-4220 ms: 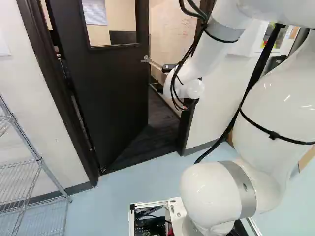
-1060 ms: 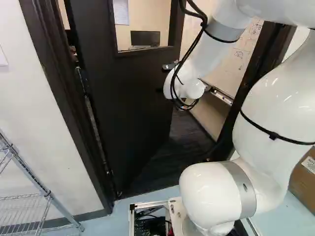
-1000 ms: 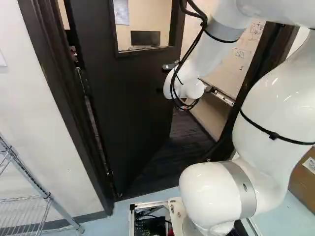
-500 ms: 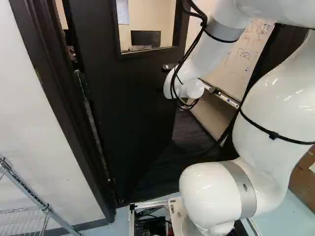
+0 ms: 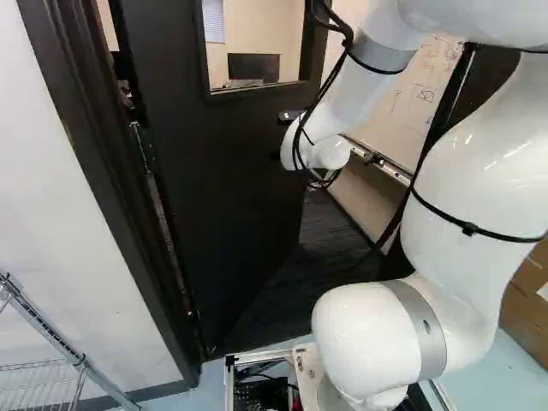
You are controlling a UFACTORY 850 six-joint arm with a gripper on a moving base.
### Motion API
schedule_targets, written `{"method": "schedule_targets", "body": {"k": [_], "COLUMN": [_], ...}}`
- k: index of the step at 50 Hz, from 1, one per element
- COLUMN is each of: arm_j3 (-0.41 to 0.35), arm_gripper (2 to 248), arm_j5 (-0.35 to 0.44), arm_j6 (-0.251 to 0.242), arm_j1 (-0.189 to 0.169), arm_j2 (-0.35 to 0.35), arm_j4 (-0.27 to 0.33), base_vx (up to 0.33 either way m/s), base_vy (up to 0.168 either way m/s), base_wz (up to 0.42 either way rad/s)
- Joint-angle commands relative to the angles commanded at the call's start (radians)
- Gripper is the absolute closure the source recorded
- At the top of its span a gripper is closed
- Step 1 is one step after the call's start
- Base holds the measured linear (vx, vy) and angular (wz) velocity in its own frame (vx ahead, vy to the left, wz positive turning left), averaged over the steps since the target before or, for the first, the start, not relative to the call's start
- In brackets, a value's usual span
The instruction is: Open the door and move inside
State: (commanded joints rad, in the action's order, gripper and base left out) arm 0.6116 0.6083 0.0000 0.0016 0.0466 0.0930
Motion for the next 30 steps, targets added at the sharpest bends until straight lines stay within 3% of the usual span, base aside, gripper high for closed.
{"method": "schedule_targets", "body": {"k": [12, 30], "arm_j3": [0.045, 0.114], "arm_gripper": [3, 3], "arm_j5": [0.0, 0.0], "arm_j6": [0.0, 0.0], "arm_j1": [0.028, 0.073], "arm_j2": [0.042, 0.107], "arm_j4": [-0.017, -0.096], "base_vx": [0.0, -0.005], "base_vy": [0.0, -0.002], "base_wz": [0.0, -0.001]}}
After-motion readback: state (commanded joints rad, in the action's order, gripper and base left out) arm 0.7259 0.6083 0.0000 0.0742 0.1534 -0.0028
